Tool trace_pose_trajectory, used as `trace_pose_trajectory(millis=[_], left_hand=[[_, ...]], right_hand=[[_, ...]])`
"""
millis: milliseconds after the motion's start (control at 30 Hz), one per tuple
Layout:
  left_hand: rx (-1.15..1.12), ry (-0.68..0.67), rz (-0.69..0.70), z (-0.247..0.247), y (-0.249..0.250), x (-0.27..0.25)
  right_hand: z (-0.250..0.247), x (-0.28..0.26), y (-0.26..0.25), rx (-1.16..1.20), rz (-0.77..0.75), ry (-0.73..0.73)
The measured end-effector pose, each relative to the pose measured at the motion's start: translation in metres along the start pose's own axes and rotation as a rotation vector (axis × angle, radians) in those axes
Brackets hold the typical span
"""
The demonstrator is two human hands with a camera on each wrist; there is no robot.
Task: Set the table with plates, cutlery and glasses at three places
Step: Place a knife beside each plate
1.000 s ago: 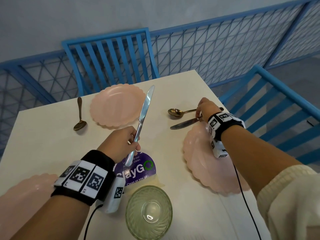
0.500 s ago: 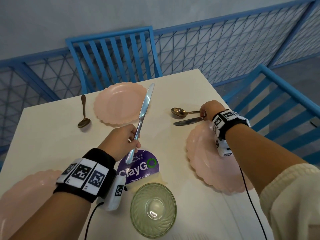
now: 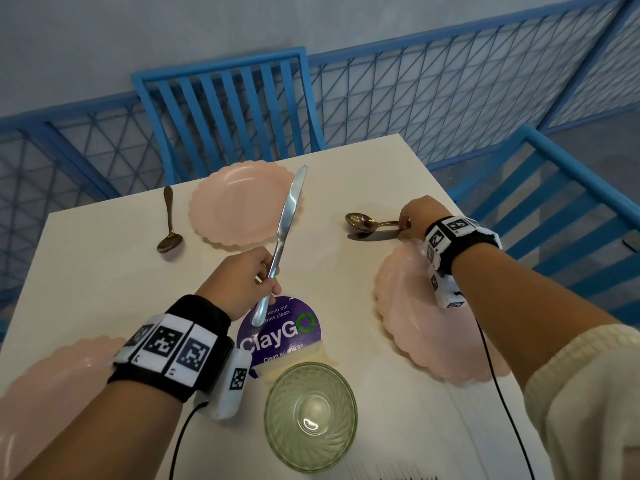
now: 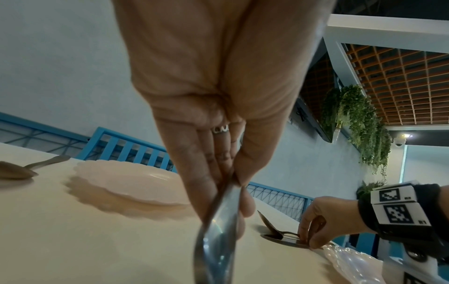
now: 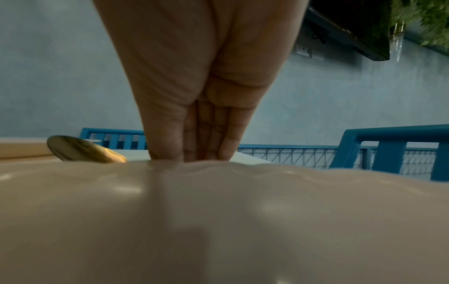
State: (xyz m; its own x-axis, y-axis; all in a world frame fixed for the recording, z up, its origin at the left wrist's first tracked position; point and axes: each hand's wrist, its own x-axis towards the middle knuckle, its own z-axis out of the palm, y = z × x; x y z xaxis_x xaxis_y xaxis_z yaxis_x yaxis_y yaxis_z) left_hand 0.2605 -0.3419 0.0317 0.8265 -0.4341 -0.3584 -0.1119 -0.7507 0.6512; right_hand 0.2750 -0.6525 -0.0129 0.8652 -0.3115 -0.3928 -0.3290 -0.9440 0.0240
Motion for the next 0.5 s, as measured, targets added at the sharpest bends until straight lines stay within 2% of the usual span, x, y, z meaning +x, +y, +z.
trace_pose_trajectory(millis=[333, 500], left_hand=[[-0.012, -0.003, -0.002, -0.0009, 0.0017, -0.0024], [-0.003, -0.004, -0.005, 0.0, 0.0018, -0.0024]], right_hand=[[-0.0071, -0.0029, 0.0094, -0.015, 0.126, -0.084], [-0.0043, -0.0038, 0.0031, -0.064, 0.073, -0.065]])
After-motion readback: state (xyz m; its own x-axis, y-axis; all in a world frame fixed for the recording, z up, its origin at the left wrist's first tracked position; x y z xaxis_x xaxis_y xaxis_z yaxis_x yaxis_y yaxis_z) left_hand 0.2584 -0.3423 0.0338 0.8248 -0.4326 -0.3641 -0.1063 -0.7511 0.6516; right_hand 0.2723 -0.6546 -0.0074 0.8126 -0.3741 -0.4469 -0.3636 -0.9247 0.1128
